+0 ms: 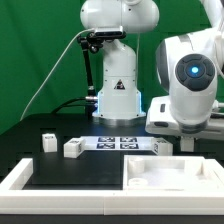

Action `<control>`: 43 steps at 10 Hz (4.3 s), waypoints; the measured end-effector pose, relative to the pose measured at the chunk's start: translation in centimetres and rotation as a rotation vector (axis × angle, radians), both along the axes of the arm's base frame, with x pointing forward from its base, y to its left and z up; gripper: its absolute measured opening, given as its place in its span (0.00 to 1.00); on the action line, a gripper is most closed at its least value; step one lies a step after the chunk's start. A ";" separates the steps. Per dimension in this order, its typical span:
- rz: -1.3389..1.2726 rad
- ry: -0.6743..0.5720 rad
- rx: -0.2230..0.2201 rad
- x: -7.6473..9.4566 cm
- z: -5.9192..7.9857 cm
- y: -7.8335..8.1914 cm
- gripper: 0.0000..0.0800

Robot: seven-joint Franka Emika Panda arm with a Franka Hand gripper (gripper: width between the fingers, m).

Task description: Assemble one leg

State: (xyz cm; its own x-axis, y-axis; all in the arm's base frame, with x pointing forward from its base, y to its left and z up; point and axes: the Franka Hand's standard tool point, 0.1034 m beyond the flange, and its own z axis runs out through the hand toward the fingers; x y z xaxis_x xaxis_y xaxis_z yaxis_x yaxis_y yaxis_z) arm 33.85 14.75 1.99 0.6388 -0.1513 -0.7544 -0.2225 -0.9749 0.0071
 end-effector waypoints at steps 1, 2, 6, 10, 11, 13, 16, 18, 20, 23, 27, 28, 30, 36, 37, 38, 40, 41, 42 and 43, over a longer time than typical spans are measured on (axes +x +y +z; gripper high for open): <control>0.003 -0.001 0.010 0.6 1.3 -0.3 0.36; 0.009 0.000 0.014 0.9 3.1 -0.3 0.36; 0.021 0.021 0.040 3.0 7.6 -0.4 0.36; 0.029 -0.210 0.049 5.1 5.8 -0.6 0.36; 0.047 -0.283 0.049 5.6 6.4 -1.0 0.36; 0.143 -0.449 0.018 9.0 10.1 -1.6 0.36; 0.145 -0.690 -0.002 9.5 10.0 -1.4 0.36; 0.161 -0.944 0.000 10.5 8.8 -1.4 0.36; 0.205 -1.177 0.007 13.8 9.5 -2.1 0.36; 0.232 -1.266 0.012 15.4 10.2 -2.1 0.36; 0.273 -1.277 0.018 16.2 9.6 -2.5 0.36; 0.297 -1.291 0.020 17.8 9.6 -2.8 0.36; 0.344 -1.321 0.022 21.0 9.8 -3.6 0.36; 0.428 -1.356 0.033 24.4 9.4 -4.3 0.36; 0.437 -1.353 0.034 24.3 8.4 -4.4 0.36; 0.436 -1.348 0.040 24.8 7.6 -4.0 0.36; 0.433 -1.373 0.039 26.0 7.6 -3.6 0.36; 0.429 -1.386 0.034 26.2 7.0 -3.7 0.36; 0.428 -1.377 0.036 26.2 6.7 -3.8 0.36; 0.427 -1.376 0.037 26.3 6.4 -3.7 0.36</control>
Offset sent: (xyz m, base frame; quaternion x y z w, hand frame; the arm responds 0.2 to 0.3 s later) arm 0.0301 -0.0062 0.0716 -0.0119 -0.0572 -0.0384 0.9975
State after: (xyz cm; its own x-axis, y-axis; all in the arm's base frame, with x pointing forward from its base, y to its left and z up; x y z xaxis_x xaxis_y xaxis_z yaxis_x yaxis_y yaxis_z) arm 60.18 11.02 8.43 0.8400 0.2394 0.4869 0.2715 -0.9624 0.0048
